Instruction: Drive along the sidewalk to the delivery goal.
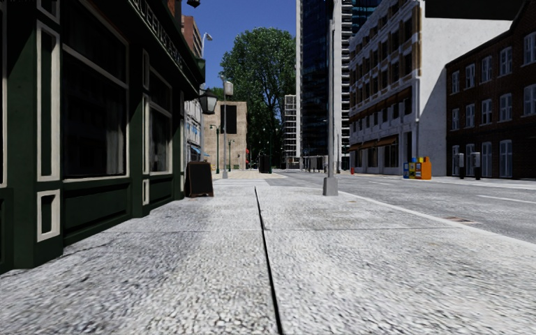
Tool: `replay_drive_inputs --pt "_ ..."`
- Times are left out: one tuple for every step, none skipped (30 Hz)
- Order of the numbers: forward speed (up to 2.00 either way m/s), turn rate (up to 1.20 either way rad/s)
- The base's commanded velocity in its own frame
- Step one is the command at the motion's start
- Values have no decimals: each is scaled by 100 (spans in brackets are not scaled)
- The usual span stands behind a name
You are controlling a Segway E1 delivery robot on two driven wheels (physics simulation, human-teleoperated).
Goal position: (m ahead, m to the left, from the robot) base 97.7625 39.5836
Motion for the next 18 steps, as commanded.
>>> replay_drive_inputs --pt "200 0" --pt "200 0" --pt "200 0" --pt "200 0" --pt "200 0" --pt "200 1" --pt "200 11" --pt "200 14" --pt "200 14" --pt "200 15" --pt "200 15" --pt "200 15" --pt "200 15" --pt "200 15" --pt "200 15" --pt "200 15" --pt "200 15" --pt "200 15"
